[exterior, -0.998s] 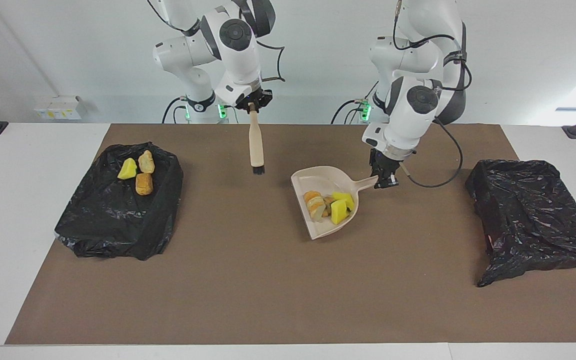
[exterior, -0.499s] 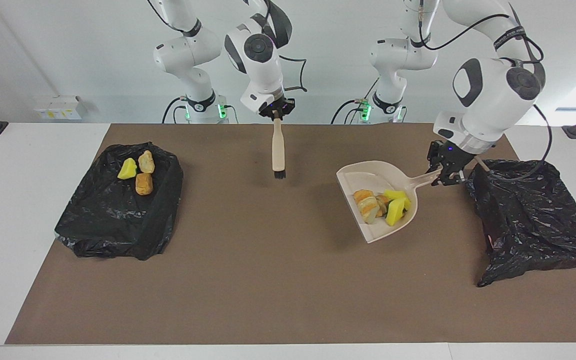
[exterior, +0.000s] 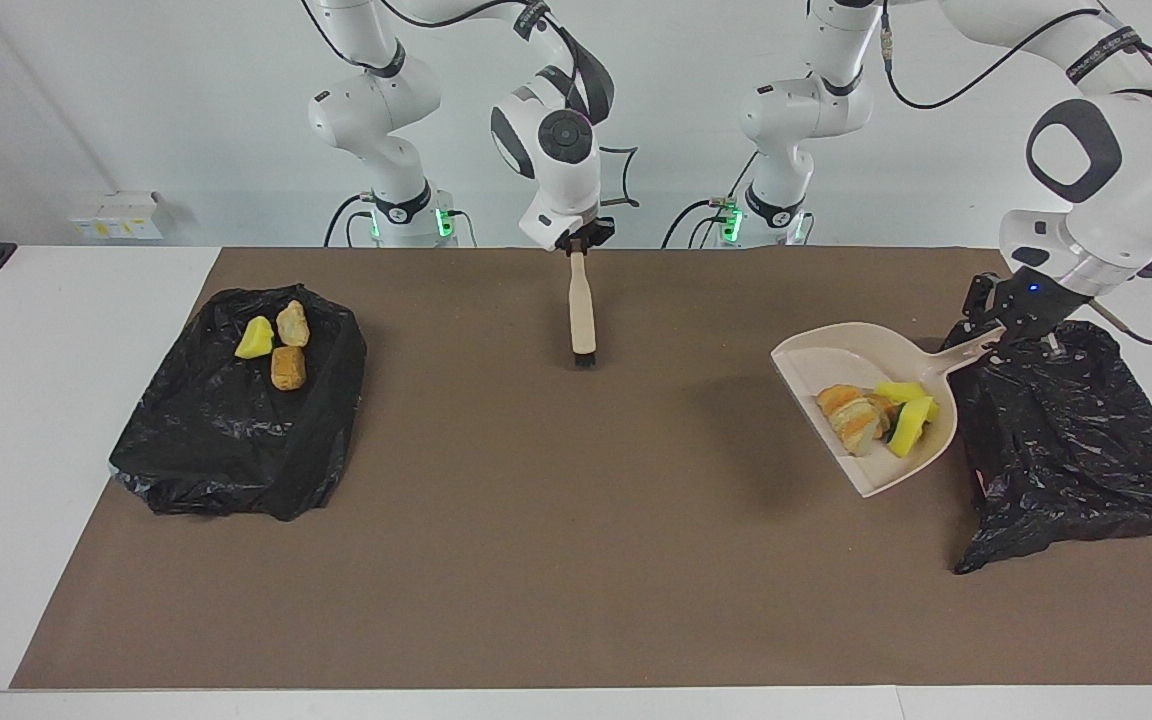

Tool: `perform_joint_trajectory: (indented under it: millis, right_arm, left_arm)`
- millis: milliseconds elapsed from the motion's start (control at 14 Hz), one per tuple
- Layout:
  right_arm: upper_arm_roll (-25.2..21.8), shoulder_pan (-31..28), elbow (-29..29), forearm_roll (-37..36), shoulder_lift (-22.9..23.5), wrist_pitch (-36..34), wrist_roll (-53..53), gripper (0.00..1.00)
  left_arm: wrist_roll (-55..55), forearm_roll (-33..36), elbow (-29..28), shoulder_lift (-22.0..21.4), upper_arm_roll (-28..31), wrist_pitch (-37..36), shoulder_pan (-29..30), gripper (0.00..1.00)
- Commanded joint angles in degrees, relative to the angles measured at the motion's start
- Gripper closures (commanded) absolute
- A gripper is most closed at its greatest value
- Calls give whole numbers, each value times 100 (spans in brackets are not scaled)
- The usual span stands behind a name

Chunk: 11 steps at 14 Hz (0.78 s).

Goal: Sweep and dump trash in bin
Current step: 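Tip the dustpan over the black bag nearest the left gripper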

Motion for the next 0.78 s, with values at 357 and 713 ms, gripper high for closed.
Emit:
perform_joint_trajectory:
  millis: [357,713]
  right_arm:
    - [-20,59,-39,3,302,443,49,99]
    - [-29,-108,-22,82,487,751,49,81]
  left_arm:
    - [1494,426,885,406,-33,-229,1119,100]
    - [1829,1137,1552,757,-25,-72,1647,100]
